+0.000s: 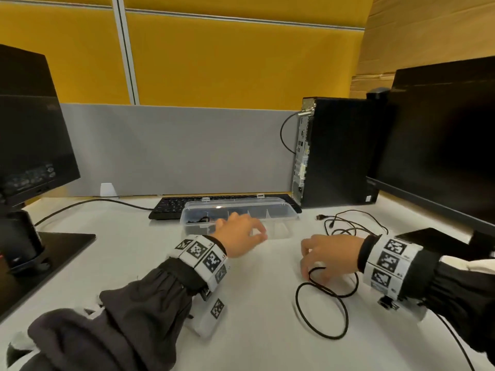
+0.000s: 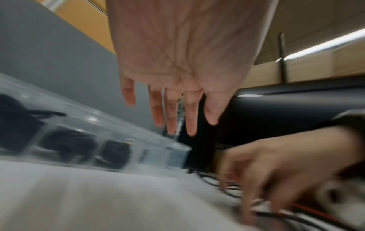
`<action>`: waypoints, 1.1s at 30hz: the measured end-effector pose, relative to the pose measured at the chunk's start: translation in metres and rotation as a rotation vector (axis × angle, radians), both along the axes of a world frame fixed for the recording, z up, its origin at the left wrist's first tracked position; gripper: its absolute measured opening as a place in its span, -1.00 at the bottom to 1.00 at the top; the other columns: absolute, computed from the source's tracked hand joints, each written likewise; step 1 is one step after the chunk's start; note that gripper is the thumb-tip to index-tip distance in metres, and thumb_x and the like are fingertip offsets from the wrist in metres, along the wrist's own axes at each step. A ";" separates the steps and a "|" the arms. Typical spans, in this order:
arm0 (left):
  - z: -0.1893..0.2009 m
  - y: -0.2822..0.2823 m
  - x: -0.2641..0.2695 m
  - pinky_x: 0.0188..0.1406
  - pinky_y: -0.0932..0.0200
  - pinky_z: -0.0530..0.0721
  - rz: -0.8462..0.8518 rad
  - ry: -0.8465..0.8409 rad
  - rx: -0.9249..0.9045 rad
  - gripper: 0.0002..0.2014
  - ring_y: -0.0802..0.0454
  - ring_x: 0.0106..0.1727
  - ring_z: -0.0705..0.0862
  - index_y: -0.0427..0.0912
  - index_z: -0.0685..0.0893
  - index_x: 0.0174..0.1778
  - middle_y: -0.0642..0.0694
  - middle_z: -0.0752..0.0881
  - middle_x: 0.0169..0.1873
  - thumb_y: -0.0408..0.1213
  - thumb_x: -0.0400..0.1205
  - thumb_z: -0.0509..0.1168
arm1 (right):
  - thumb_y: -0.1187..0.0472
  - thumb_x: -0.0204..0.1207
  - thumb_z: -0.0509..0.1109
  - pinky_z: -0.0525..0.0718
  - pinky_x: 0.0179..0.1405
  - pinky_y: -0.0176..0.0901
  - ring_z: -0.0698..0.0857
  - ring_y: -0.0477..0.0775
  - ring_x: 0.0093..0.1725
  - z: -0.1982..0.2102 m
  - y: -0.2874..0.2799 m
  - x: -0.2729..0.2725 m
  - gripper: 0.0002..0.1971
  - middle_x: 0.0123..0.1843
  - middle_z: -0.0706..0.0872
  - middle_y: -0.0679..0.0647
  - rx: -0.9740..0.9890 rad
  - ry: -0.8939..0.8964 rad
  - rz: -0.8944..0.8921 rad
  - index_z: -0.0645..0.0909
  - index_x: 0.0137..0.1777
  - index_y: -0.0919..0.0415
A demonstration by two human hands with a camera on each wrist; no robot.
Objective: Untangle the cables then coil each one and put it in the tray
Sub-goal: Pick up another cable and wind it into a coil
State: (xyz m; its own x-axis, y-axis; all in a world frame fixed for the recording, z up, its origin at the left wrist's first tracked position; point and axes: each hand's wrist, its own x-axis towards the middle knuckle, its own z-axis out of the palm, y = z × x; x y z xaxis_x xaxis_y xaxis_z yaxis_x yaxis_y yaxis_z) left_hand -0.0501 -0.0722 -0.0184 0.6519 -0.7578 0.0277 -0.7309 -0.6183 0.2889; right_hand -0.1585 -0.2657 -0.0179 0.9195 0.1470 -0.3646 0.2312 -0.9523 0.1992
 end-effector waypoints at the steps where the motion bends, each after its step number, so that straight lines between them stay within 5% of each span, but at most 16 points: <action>1: 0.000 -0.001 -0.011 0.48 -0.25 0.24 -0.056 0.054 0.002 -0.66 -0.05 0.42 0.39 0.07 0.58 0.28 -0.02 0.54 0.35 0.07 0.69 0.08 | 0.07 0.57 0.33 0.53 0.08 -0.10 0.44 0.05 0.25 -0.003 0.001 0.001 -0.72 0.33 0.42 -0.05 -0.053 -0.027 0.054 0.58 0.26 -0.14; 4: 0.000 -0.003 -0.037 0.42 -0.06 0.41 -0.193 0.271 -0.088 -0.57 0.06 0.34 0.49 0.01 0.56 0.28 0.02 0.56 0.30 0.17 0.62 0.13 | 0.07 0.60 0.29 0.55 0.14 -0.12 0.46 0.00 0.24 0.000 0.003 -0.001 -0.76 0.31 0.53 -0.05 -0.058 -0.125 0.105 0.60 0.24 -0.04; 8: 0.012 0.000 -0.050 0.32 0.25 0.35 -0.324 0.467 -0.363 -0.36 0.20 0.40 0.44 0.09 0.28 0.43 0.08 0.57 0.31 0.09 0.49 0.38 | 0.12 0.51 0.41 0.57 -0.04 -0.34 0.65 -0.24 -0.12 0.043 0.003 -0.009 -0.96 -0.12 0.74 -0.07 0.580 -0.529 -0.002 0.65 -0.11 0.06; 11: 0.025 0.004 -0.050 0.10 0.24 0.60 -0.304 0.487 -0.527 -0.32 0.15 -0.06 0.72 0.11 0.21 0.42 0.01 0.76 -0.17 -0.15 0.49 0.46 | 0.24 0.50 0.41 0.76 -0.19 -0.09 0.73 0.01 -0.33 0.081 0.011 -0.017 -0.86 -0.35 0.71 0.13 1.072 -0.605 -0.089 0.54 -0.15 0.32; 13: 0.034 0.013 -0.043 -0.25 0.23 0.60 -0.241 0.348 -0.602 -0.73 0.13 -0.38 0.63 0.00 0.49 0.15 0.01 0.66 -0.40 -0.17 0.57 0.37 | 0.21 0.48 0.40 0.70 -0.48 -0.10 0.53 0.04 -0.55 0.100 0.010 -0.021 -0.81 -0.49 0.53 0.14 1.241 -0.571 -0.150 0.50 -0.12 0.34; 14: 0.039 0.021 -0.035 -0.33 0.27 0.53 -0.181 0.241 -0.625 -0.90 0.16 -0.44 0.54 -0.04 0.57 -0.08 0.01 0.60 -0.44 -0.13 0.60 0.33 | 0.14 0.44 0.41 0.55 -0.60 -0.17 0.41 -0.03 -0.58 0.106 0.005 -0.023 -0.79 -0.51 0.44 0.11 1.243 -0.574 -0.178 0.52 -0.13 0.29; 16: 0.047 0.047 -0.012 -0.48 0.33 0.35 -0.032 0.065 -0.666 -0.67 0.21 -0.56 0.37 -0.11 0.50 -0.43 0.03 0.43 -0.56 -0.04 0.58 0.32 | 0.03 0.36 0.41 0.34 -0.63 -0.28 0.32 -0.11 -0.59 0.116 -0.011 -0.028 -0.76 -0.50 0.40 0.07 1.115 -0.649 -0.208 0.57 -0.16 0.20; 18: 0.055 0.073 0.007 -0.59 0.34 0.22 0.123 -0.026 -0.728 -0.54 0.16 -0.62 0.28 -0.13 0.36 -0.55 0.03 0.27 -0.64 0.01 0.54 0.36 | 0.05 0.42 0.41 0.37 -0.62 -0.40 0.39 -0.19 -0.60 0.115 -0.032 -0.030 -0.80 -0.47 0.48 0.05 0.932 -0.756 -0.221 0.62 -0.13 0.19; 20: 0.058 0.095 0.022 -0.62 0.36 0.20 0.245 -0.063 -0.730 -0.50 0.13 -0.61 0.25 -0.15 0.30 -0.57 0.01 0.24 -0.65 -0.01 0.53 0.38 | 0.09 0.49 0.38 0.47 -0.47 -0.44 0.51 -0.21 -0.50 0.106 -0.054 -0.030 -0.83 -0.41 0.56 0.02 0.794 -0.812 -0.247 0.64 -0.12 0.20; 24: 0.057 0.121 0.046 -0.44 0.17 0.22 0.372 -0.048 -0.711 -0.48 -0.02 -0.53 0.23 -0.14 0.26 -0.57 -0.04 0.23 -0.63 -0.07 0.50 0.44 | -0.08 0.55 0.28 0.55 -0.25 -0.14 0.65 0.12 -0.28 0.086 -0.088 -0.031 -0.68 -0.32 0.66 0.13 0.574 -0.835 -0.458 0.64 -0.22 0.16; 28: 0.054 0.139 0.057 -0.38 0.15 0.34 0.438 0.004 -0.661 -0.53 -0.04 -0.51 0.32 -0.13 0.34 -0.54 -0.04 0.32 -0.61 -0.05 0.49 0.45 | -0.25 0.60 0.07 0.57 -0.19 -0.10 0.60 -0.05 -0.36 0.074 -0.110 -0.039 -0.54 -0.38 0.60 -0.05 0.186 -0.910 -0.717 0.66 0.04 0.05; 31: 0.055 0.132 0.046 -0.40 0.15 0.33 0.350 0.066 -0.568 -0.67 0.04 -0.46 0.38 -0.14 0.46 -0.41 0.00 0.41 -0.53 -0.07 0.57 0.36 | -0.26 0.63 0.02 0.48 0.23 0.04 0.61 -0.03 -0.21 0.071 -0.103 -0.038 -0.57 -0.27 0.63 -0.06 0.030 -0.603 -0.811 0.60 -0.12 -0.02; 33: 0.060 0.118 0.030 -0.38 0.18 0.34 0.255 0.084 -0.534 -0.71 0.11 -0.41 0.40 -0.11 0.49 -0.34 0.04 0.45 -0.47 -0.07 0.66 0.21 | -0.23 0.61 0.11 0.32 0.44 0.16 0.63 0.05 0.13 0.070 -0.081 -0.031 -0.65 0.07 0.68 -0.04 0.012 -0.417 -0.761 0.54 0.15 -0.06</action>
State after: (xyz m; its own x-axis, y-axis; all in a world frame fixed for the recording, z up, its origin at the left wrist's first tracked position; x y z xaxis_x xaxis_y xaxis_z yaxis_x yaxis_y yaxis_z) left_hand -0.0201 0.0454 0.0415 0.8276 -0.4726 0.3027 -0.5401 -0.5242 0.6584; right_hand -0.1896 -0.3463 0.0522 0.8280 -0.5604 0.0217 -0.5589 -0.8213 0.1148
